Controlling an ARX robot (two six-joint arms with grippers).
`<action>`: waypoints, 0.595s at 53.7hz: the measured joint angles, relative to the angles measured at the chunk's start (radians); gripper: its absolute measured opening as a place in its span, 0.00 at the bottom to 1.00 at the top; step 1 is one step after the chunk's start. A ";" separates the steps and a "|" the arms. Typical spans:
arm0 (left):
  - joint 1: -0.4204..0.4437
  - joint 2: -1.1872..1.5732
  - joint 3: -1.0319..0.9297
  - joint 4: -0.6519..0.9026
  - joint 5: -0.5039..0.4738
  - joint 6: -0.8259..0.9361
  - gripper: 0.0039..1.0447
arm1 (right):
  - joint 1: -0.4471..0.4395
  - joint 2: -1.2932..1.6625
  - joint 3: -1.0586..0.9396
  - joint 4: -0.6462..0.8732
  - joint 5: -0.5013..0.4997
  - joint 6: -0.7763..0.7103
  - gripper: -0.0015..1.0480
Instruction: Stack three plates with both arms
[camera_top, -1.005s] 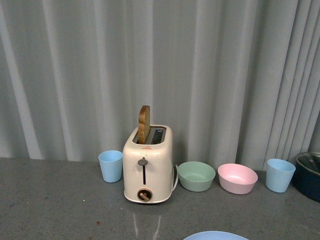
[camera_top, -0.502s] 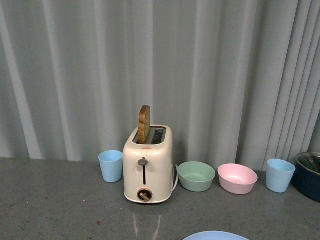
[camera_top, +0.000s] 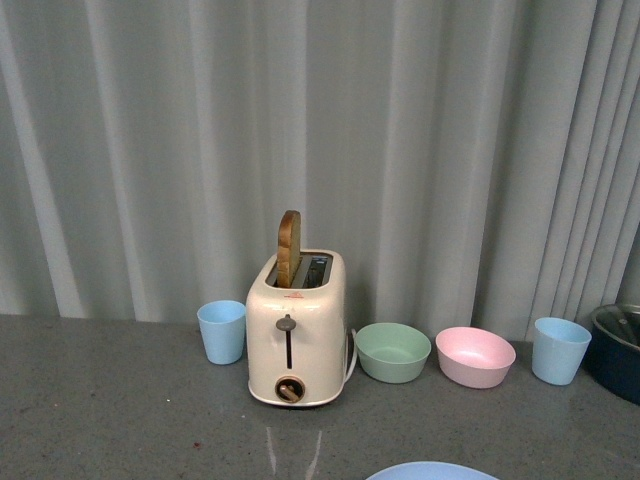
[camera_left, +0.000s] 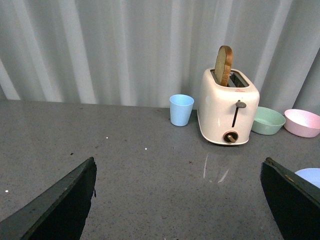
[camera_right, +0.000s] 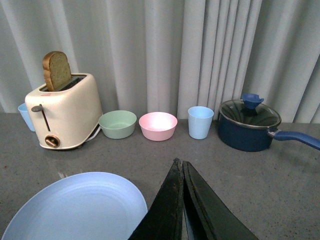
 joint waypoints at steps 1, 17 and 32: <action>0.000 0.000 0.000 0.000 0.000 0.000 0.94 | 0.000 -0.002 0.000 0.000 0.000 0.000 0.03; 0.000 -0.001 0.000 0.000 0.000 0.000 0.94 | 0.000 -0.003 0.000 -0.005 0.000 -0.001 0.05; 0.000 -0.001 0.000 0.000 0.000 0.000 0.94 | 0.000 -0.003 0.000 -0.005 0.000 -0.001 0.59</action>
